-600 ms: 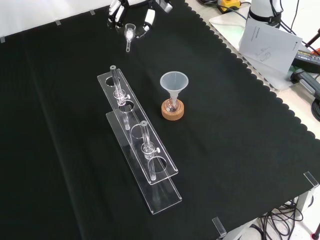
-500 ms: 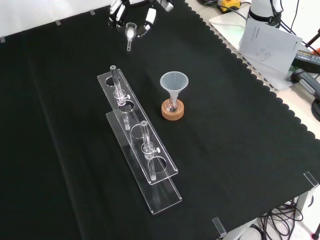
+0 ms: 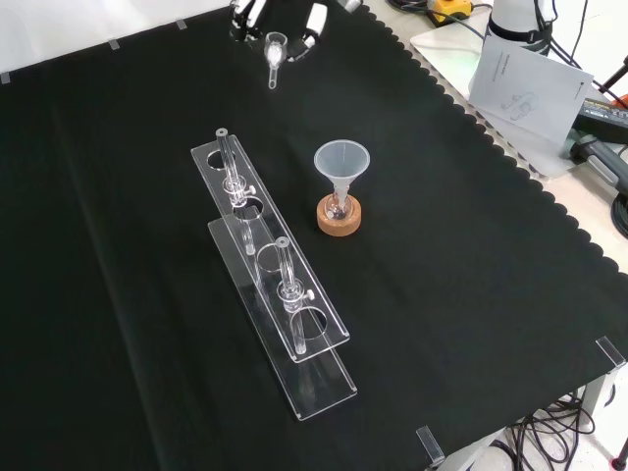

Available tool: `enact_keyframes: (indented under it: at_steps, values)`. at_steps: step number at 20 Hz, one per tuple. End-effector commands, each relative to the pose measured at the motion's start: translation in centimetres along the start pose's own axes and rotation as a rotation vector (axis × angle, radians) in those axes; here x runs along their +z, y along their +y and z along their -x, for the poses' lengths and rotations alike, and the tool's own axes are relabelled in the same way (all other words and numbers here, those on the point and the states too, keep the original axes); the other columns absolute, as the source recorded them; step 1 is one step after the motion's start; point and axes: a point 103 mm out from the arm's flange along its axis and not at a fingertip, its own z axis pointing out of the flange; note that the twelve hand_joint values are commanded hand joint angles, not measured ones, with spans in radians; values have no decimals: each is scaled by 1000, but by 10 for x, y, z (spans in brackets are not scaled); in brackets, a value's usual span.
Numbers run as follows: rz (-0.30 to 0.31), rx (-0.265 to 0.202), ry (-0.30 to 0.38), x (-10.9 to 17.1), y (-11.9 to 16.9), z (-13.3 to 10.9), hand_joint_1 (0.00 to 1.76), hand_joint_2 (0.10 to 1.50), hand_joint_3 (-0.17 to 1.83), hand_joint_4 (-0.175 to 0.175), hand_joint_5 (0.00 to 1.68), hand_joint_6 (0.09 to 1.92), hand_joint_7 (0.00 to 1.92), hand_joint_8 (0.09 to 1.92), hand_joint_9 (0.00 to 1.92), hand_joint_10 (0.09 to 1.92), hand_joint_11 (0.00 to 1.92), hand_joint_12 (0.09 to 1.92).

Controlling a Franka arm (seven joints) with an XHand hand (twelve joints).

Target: Pour all the NaCl from the weighing funnel into the round-bottom flask.

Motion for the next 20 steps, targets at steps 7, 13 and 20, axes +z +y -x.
enact_keyframes:
  at_steps: [7, 13, 20]
  values:
    - [-61, -104, 37, 7, -50, -48, 1076, 715, 658, 175, 1138, 911, 593, 659, 937, 394, 761, 1088]
    - [-81, -124, 32, 16, -55, -61, 1076, 716, 657, 175, 1139, 909, 592, 658, 939, 391, 765, 1084]
    - [-107, -135, 16, 28, -51, -70, 1076, 716, 655, 175, 1140, 907, 591, 658, 941, 387, 768, 1079]
